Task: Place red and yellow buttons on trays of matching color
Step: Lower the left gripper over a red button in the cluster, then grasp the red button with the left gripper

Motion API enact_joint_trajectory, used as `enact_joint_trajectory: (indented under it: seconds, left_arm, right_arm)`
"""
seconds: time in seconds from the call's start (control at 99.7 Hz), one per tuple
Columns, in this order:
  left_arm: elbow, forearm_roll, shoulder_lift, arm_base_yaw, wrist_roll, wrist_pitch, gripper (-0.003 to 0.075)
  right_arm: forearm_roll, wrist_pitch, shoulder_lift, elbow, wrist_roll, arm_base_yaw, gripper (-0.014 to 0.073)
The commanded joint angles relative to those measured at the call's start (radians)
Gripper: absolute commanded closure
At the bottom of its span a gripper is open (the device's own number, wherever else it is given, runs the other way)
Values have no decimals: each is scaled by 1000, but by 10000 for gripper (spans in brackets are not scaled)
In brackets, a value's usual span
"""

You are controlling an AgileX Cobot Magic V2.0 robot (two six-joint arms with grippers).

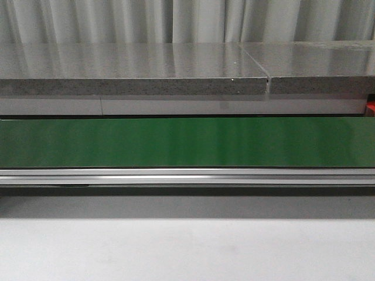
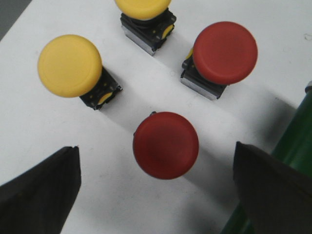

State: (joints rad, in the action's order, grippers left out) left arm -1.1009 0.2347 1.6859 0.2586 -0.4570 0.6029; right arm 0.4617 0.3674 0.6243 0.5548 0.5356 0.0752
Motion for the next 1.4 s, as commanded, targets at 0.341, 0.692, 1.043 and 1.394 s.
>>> enact_joint_trajectory:
  seconds: [0.341,0.692,1.043,1.394]
  left_arm:
    - [-86,8,69,3,-2,-74,99]
    - [-86,8,105,-36,-2,-78,120]
    - [-86,12,93,-36,-2,-78,533]
    - [-86,26,-55,-38,-2,-57,739]
  right_arm:
    - [18,-66,-4,25,8,-1,662]
    - [18,-66,-4,25,8,-1,662]
    - [18,-66,-4,25,8,-1,662]
    - [18,-66,-4,25,8,-1,662]
